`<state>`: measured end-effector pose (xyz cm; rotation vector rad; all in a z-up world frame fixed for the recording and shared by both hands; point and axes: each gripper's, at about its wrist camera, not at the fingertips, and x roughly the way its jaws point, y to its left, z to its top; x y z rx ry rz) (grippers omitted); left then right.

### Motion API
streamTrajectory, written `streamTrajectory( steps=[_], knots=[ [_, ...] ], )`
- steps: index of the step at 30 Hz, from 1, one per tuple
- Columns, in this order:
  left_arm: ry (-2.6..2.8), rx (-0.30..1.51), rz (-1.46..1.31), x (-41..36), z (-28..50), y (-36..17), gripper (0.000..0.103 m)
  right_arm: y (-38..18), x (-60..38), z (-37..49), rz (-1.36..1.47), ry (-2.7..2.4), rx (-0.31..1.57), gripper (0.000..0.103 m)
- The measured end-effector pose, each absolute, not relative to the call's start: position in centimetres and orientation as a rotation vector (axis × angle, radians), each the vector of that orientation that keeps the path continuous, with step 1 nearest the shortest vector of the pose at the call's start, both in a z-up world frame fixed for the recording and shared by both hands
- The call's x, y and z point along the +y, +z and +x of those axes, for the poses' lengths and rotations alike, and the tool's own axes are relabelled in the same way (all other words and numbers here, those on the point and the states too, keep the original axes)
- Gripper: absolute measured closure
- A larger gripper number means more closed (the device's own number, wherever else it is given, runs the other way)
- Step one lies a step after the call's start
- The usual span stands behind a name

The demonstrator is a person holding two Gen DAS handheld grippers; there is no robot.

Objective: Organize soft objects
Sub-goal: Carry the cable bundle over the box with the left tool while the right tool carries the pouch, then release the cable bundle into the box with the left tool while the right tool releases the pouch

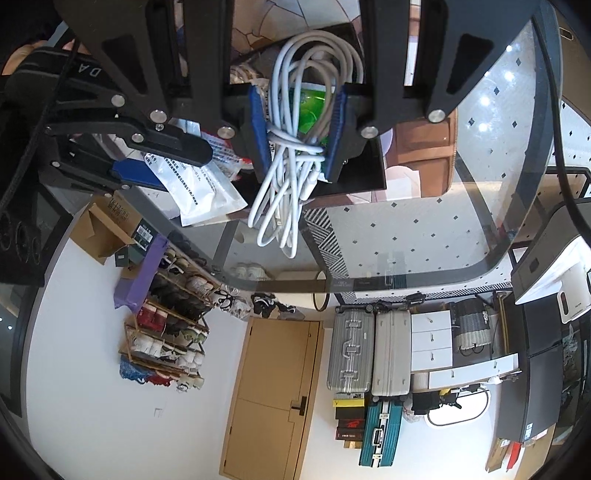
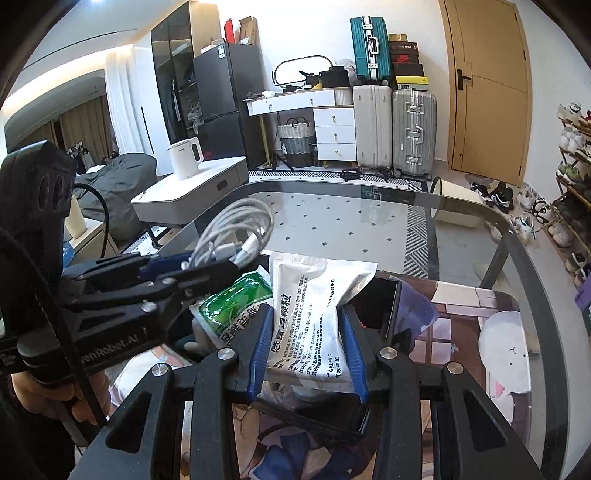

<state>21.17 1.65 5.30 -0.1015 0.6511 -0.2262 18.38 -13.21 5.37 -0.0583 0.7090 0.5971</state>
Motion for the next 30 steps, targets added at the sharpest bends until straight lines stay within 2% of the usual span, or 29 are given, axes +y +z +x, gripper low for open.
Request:
streamTrajectory(
  steps=[20, 23, 25, 26, 27, 28, 30],
  knots=[
    [-0.231, 0.696, -0.045, 0.1, 22.7, 3.2, 0.075, 2.8, -12.0, 20.5, -0.117, 0.565, 0.768, 0.066],
    [-0.250, 0.715, -0.050, 0.5, 22.6, 3.1, 0.073, 3.1, -12.2, 20.2, -0.119, 0.565, 0.761, 0.056],
    [-0.256, 0.722, -0.067, 0.8, 22.4, 3.3, 0.064, 3.6, -12.8, 19.8, -0.110, 0.560, 0.734, 0.041],
    [-0.246, 0.715, -0.075, 1.1, 22.1, 3.5, 0.051, 3.9, -13.3, 19.5, -0.102, 0.561, 0.718, 0.038],
    [-0.250, 0.702, -0.086, 1.3, 21.7, 3.9, 0.046, 4.3, -13.7, 19.1, -0.095, 0.564, 0.704, 0.031],
    [-0.252, 0.697, -0.090, 1.4, 21.4, 4.1, 0.046, 4.5, -14.0, 18.8, -0.092, 0.561, 0.692, 0.022],
    [-0.243, 0.695, -0.082, 1.5, 20.7, 4.4, 0.045, 5.1, -14.7, 18.1, -0.082, 0.554, 0.664, 0.016]
  ],
)
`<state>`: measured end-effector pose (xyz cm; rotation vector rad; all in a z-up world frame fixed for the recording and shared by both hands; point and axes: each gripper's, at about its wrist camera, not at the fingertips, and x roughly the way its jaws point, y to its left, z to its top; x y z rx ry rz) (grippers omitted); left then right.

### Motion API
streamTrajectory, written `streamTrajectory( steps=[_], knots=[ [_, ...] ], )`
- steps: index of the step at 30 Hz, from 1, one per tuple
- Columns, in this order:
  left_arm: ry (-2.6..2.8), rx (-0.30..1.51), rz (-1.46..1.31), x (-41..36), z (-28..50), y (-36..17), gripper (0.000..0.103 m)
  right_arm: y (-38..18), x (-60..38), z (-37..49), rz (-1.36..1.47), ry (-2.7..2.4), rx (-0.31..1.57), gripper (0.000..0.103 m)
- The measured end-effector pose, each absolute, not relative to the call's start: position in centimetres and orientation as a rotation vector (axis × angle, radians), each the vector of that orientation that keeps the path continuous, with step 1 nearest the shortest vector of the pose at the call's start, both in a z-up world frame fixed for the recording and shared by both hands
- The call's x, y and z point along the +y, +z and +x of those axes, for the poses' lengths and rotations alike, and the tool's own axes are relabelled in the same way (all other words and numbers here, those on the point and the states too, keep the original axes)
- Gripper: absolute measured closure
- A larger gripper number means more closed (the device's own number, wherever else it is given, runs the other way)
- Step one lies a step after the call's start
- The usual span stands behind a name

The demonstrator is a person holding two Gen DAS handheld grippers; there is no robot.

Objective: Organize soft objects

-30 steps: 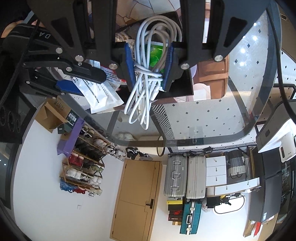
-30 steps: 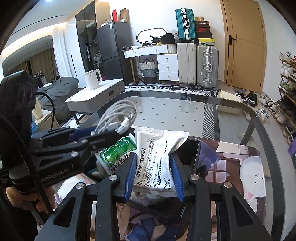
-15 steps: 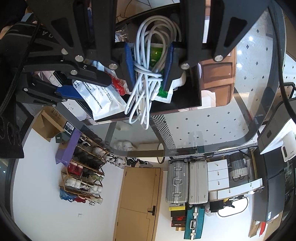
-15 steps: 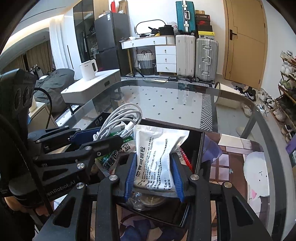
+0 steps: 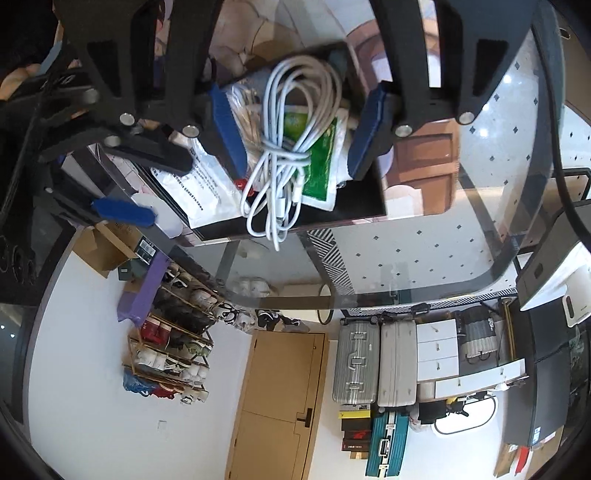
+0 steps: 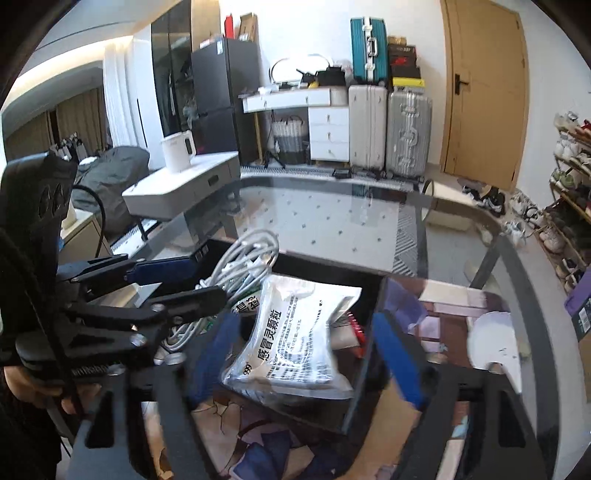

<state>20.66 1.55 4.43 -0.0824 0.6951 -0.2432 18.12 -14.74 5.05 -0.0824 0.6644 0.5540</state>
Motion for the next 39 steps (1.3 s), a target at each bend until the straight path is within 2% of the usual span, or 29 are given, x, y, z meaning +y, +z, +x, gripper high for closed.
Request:
streamTrajectory(
  steps=[1, 2, 3, 5, 8, 21, 39],
  knots=[
    [-0.234, 0.691, -0.072, 1.6, 20.2, 4.5, 0.044, 5.2, -15.1, 17.8, -0.077, 0.553, 0.660, 0.016],
    [-0.222, 0.685, -0.062, 1.7, 19.7, 4.7, 0.039, 5.4, -15.3, 17.6, -0.076, 0.554, 0.658, 0.014],
    [-0.213, 0.679, -0.062, 1.7, 19.3, 4.7, 0.024, 5.5, -15.7, 17.2, -0.080, 0.551, 0.649, 0.012],
    [-0.192, 0.652, -0.074, 2.2, 18.3, 4.9, 0.005, 5.6, -16.1, 16.5, -0.082, 0.550, 0.630, 0.007],
    [-0.165, 0.598, -0.103, 2.7, 17.0, 5.2, 0.000, 5.7, -16.5, 15.5, -0.076, 0.561, 0.606, 0.003],
    [-0.081, 0.505, -0.078, 3.0, 13.4, 3.7, 0.000, 5.3, -17.7, 11.7, -0.047, 0.596, 0.498, 0.001],
    [-0.043, 0.429, -0.088, 2.9, 12.6, 2.8, 0.000, 3.9, -18.2, 10.5, -0.042, 0.551, 0.383, 0.001]
  ],
)
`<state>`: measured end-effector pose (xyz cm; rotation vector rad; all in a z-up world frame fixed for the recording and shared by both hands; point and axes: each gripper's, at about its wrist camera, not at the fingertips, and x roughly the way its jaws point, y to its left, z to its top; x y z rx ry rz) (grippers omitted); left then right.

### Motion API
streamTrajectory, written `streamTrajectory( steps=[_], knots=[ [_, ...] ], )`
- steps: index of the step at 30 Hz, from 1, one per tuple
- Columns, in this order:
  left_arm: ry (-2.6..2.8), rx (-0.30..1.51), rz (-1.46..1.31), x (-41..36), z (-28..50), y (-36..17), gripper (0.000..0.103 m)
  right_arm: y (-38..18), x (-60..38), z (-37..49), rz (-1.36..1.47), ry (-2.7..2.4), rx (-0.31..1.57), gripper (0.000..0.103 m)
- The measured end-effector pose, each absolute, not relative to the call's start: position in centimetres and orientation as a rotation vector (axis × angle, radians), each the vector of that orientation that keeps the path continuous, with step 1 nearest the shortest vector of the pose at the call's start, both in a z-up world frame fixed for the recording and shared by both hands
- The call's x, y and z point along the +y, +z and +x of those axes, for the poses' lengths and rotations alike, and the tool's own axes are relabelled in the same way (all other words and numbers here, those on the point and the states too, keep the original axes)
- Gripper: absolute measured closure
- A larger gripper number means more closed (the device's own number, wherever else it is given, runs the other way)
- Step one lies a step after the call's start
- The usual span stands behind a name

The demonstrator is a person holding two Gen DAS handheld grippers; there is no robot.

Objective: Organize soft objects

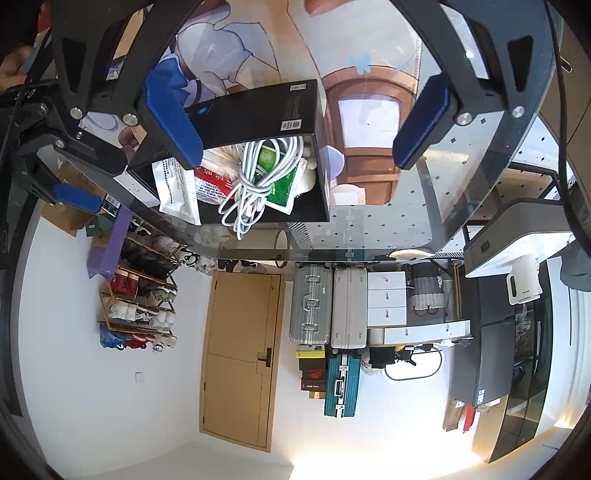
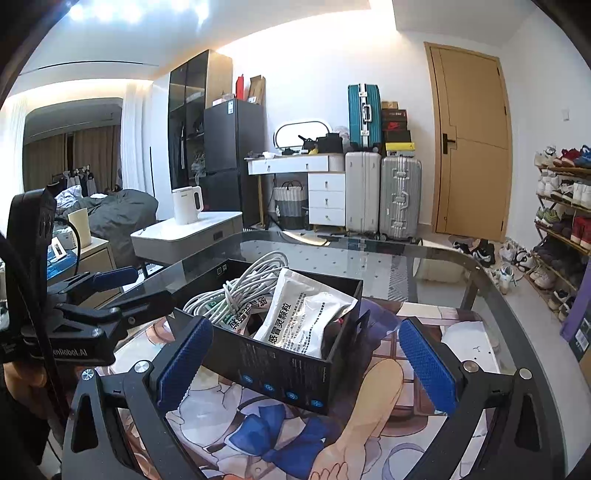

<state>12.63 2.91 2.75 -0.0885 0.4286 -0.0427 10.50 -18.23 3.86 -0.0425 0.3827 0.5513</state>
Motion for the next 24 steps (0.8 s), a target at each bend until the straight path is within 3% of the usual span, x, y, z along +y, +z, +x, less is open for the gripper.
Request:
streamTrajectory(
  steps=[24],
  knots=[
    [-0.031, 0.412, -0.084, 2.29, 12.29, 2.87, 0.000, 3.79, -18.62, 10.15, -0.031, 0.536, 0.364, 0.000]
  ],
)
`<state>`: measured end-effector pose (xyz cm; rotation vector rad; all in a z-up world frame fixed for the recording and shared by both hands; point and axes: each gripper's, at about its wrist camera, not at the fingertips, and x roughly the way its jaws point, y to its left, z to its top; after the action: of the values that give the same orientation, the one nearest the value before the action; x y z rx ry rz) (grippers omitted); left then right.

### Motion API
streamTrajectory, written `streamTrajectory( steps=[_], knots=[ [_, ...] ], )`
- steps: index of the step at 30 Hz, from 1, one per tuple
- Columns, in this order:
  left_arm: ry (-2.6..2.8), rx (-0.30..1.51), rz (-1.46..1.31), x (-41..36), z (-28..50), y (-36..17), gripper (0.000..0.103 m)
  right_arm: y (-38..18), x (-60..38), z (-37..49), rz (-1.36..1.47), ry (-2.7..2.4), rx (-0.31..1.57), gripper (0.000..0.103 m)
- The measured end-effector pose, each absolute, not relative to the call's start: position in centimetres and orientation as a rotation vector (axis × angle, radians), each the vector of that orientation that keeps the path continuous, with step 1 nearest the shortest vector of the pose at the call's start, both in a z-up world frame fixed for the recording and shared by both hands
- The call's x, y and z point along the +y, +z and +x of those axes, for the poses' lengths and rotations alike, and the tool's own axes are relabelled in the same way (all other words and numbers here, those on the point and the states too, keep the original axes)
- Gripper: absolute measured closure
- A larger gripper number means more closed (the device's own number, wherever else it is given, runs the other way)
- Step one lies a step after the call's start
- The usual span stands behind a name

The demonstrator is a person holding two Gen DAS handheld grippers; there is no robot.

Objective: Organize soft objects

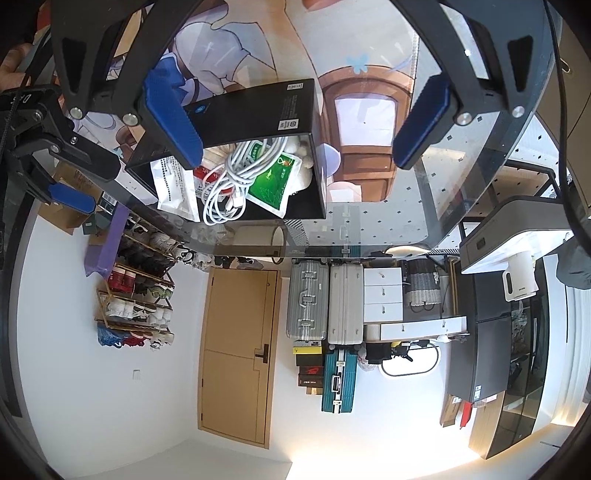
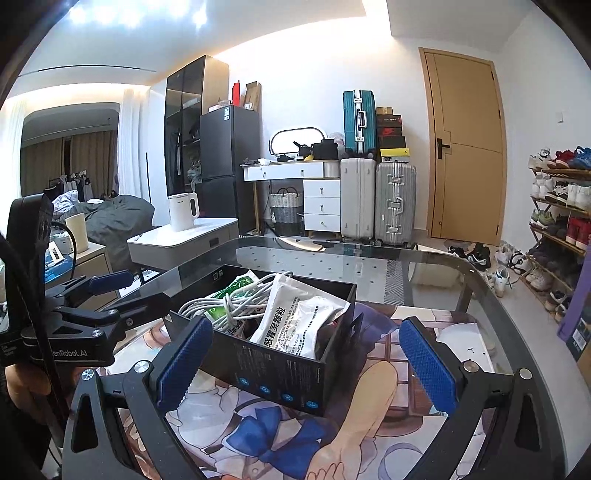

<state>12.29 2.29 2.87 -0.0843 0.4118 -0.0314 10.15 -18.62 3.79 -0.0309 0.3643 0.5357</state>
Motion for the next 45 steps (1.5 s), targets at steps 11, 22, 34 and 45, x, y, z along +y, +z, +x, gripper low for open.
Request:
streamTrajectory(
  steps=[11, 22, 34, 45],
  knots=[
    [-0.037, 0.412, -0.087, 2.25, 12.20, 3.00, 0.000, 3.85, -18.69, 10.22, -0.030, 0.534, 0.367, 0.000],
    [-0.037, 0.404, -0.083, 2.30, 12.16, 2.98, 0.000, 3.90, -18.70, 10.22, -0.029, 0.534, 0.367, 0.000],
    [-0.041, 0.401, -0.082, 2.25, 11.93, 3.10, 0.000, 3.90, -18.72, 10.28, -0.027, 0.535, 0.368, 0.000],
    [-0.041, 0.400, -0.081, 2.25, 11.89, 3.10, 0.000, 3.91, -18.73, 10.29, -0.027, 0.534, 0.369, 0.000]
  ],
)
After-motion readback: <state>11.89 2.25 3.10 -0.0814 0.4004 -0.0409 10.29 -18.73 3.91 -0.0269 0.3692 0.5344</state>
